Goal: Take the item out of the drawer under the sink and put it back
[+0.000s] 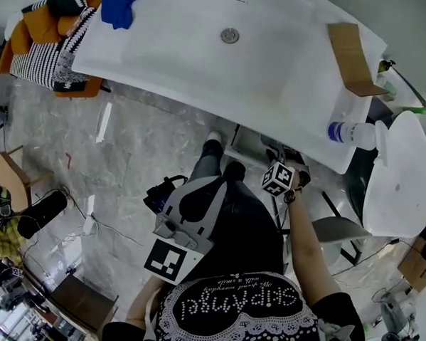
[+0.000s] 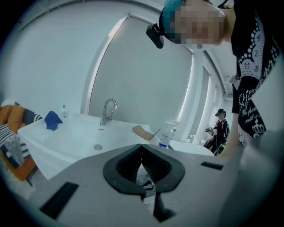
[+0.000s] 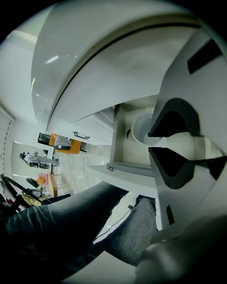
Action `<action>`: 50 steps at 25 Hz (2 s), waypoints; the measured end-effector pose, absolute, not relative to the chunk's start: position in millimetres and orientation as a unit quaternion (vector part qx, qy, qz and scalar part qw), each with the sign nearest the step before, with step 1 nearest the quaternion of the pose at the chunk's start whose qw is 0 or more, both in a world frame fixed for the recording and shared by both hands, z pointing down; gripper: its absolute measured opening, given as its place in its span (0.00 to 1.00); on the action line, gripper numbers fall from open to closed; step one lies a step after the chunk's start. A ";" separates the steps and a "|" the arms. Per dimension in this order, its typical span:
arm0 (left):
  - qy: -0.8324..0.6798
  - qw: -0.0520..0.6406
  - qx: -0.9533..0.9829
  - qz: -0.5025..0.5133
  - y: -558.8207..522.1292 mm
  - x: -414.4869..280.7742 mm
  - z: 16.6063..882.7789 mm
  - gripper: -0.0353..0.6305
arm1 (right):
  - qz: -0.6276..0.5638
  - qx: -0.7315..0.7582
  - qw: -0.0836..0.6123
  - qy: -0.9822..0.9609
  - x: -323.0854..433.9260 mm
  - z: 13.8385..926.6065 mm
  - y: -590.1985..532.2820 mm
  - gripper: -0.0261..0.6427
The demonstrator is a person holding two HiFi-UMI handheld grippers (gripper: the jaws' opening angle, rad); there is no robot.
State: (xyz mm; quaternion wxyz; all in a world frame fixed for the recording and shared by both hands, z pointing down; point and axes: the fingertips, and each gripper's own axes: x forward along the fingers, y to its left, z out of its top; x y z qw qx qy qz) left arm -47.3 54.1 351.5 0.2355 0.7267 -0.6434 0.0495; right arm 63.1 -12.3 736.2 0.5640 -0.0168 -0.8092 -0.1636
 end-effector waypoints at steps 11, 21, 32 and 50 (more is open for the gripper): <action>-0.640 0.251 0.724 0.063 58.3 -49.4 358.2 0.06 | -0.172 -0.037 0.576 -0.798 58.2 754.1 -11.4 0.16; -0.643 0.267 0.715 0.071 62.8 -51.1 367.2 0.06 | -0.162 -0.042 0.590 -0.790 56.0 771.5 -13.2 0.16; -0.650 0.278 0.704 0.069 65.6 -53.4 372.9 0.06 | -0.152 -0.052 0.605 -0.780 57.9 786.0 -14.5 0.13; -0.642 0.272 0.714 0.055 64.1 -49.6 368.5 0.06 | -0.135 -0.029 0.593 -0.793 61.9 764.8 -3.8 0.08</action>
